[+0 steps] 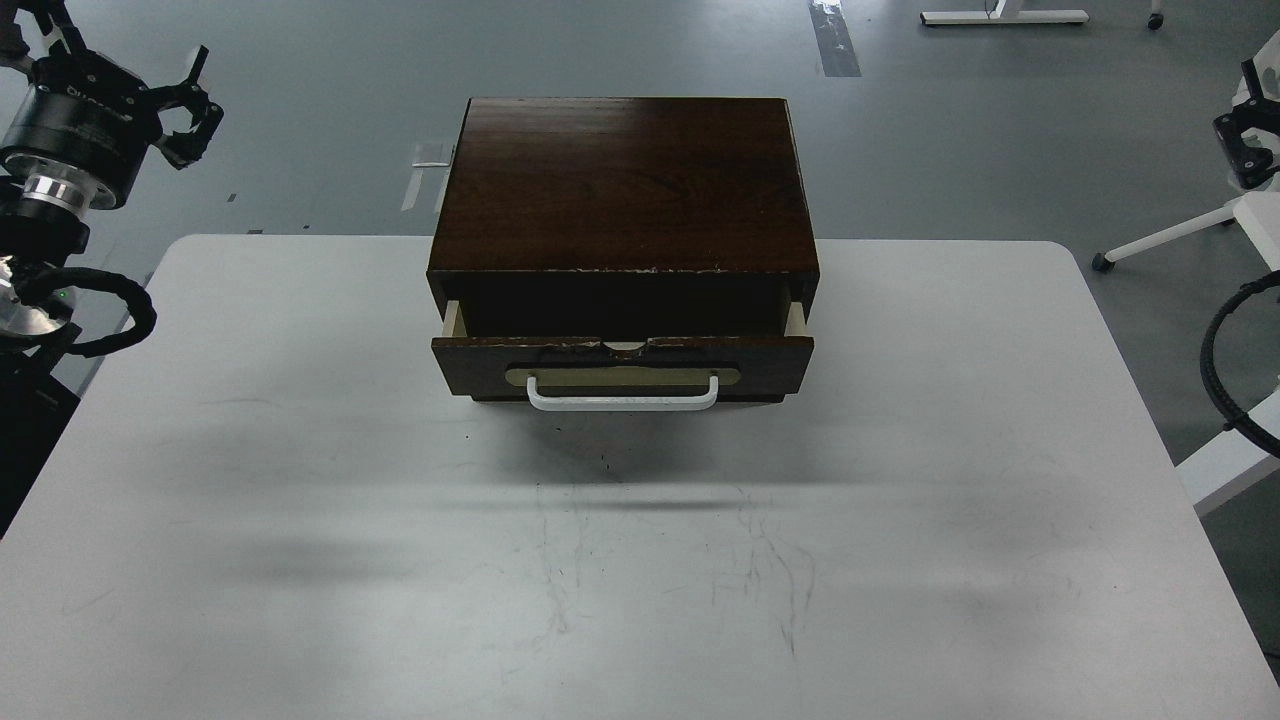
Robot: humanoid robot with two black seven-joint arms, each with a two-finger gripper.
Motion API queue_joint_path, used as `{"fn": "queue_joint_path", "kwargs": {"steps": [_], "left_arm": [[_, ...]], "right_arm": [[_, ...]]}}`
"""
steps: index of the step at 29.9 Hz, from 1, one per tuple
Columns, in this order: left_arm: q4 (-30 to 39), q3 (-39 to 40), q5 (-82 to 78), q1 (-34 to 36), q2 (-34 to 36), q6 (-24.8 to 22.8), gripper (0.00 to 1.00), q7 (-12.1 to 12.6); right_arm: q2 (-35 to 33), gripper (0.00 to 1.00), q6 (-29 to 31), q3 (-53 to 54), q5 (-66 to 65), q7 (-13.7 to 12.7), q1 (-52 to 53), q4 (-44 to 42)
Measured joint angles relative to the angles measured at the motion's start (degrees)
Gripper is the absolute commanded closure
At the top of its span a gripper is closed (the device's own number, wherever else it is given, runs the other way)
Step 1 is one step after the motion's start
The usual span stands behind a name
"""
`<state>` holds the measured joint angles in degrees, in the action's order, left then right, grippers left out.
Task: Put corn in drawer with both arms
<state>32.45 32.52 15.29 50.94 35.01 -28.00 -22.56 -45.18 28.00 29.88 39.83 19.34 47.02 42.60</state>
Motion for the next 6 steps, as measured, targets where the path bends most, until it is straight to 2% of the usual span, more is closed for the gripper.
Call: {"fn": "queue_joint_path", "kwargs": {"steps": [6], "left_arm": [[-1.8,0.0,-0.1,-1.3,-0.1,0.0,0.02,0.3]], "right_arm": [[-0.1,0.0,0.0,0.0,-0.1,0.0,0.0,0.0]]}}
